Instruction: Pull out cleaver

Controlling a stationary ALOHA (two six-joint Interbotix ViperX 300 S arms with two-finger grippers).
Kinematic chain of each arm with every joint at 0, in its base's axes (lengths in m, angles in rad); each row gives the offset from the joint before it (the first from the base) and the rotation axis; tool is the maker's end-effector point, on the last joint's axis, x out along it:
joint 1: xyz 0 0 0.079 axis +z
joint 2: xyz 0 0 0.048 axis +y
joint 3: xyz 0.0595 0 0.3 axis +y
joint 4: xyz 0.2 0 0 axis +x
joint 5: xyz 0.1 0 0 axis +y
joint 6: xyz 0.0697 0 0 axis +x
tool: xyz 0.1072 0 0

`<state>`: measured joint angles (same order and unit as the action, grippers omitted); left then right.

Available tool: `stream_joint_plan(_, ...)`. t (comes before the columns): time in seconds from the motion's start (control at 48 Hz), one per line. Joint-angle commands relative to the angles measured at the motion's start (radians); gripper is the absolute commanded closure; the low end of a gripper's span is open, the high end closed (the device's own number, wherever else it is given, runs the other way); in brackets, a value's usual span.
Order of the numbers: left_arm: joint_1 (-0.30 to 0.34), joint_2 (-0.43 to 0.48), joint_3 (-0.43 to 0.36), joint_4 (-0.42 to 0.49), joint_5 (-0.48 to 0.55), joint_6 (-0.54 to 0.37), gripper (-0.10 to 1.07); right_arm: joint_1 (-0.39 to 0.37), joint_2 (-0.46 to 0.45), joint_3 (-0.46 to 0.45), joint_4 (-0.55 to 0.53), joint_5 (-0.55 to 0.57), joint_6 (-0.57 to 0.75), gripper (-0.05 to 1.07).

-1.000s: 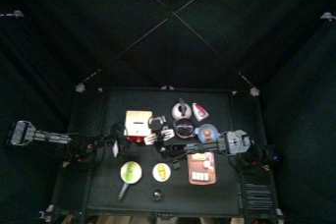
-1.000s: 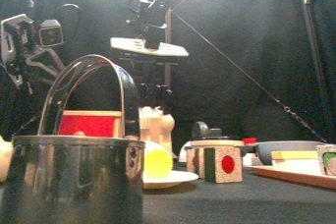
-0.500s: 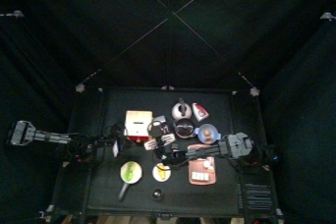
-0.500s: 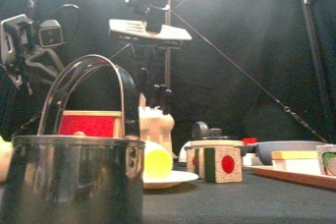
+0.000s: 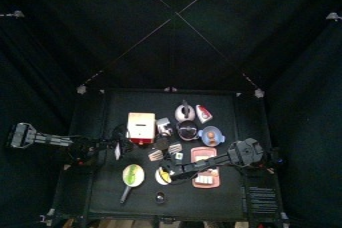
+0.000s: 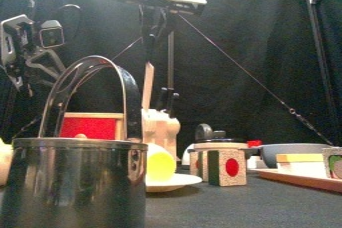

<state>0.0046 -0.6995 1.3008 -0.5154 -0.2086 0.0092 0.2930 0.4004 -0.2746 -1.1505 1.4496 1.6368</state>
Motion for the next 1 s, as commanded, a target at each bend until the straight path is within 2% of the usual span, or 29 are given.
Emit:
stream_joint_plan(0.0,0.002,0.002,-0.014,0.002,-0.009,0.002,0.39,0.032,-0.058,-0.041,-0.032,0.032,-0.002,0.49)
stream_joint_plan(0.229,0.002,0.0,-0.014,0.002,-0.009,0.002,0.39,0.107,-0.064,-0.071,-0.069,0.086,-0.006,0.49)
stream_joint_plan(0.375,0.002,0.0,-0.015,0.003,-0.009,0.002,0.39,0.155,-0.078,-0.058,-0.098,0.132,0.002,0.49)
stream_joint_plan(0.562,-0.002,0.002,-0.02,0.003,-0.009,0.002,0.39,0.196,-0.107,-0.028,-0.098,0.133,0.003,0.49)
stream_joint_plan(0.729,-0.015,0.002,-0.029,0.005,-0.009,0.003,0.39,0.204,-0.179,0.054,-0.078,0.133,0.008,0.49)
stream_joint_plan(0.833,-0.031,0.002,-0.029,0.006,-0.011,0.003,0.39,0.204,-0.25,0.144,-0.069,0.126,0.035,0.49)
stream_joint_plan(0.979,-0.052,0.0,-0.034,0.008,-0.021,0.005,0.39,0.202,-0.36,0.285,-0.064,0.029,0.129,0.49)
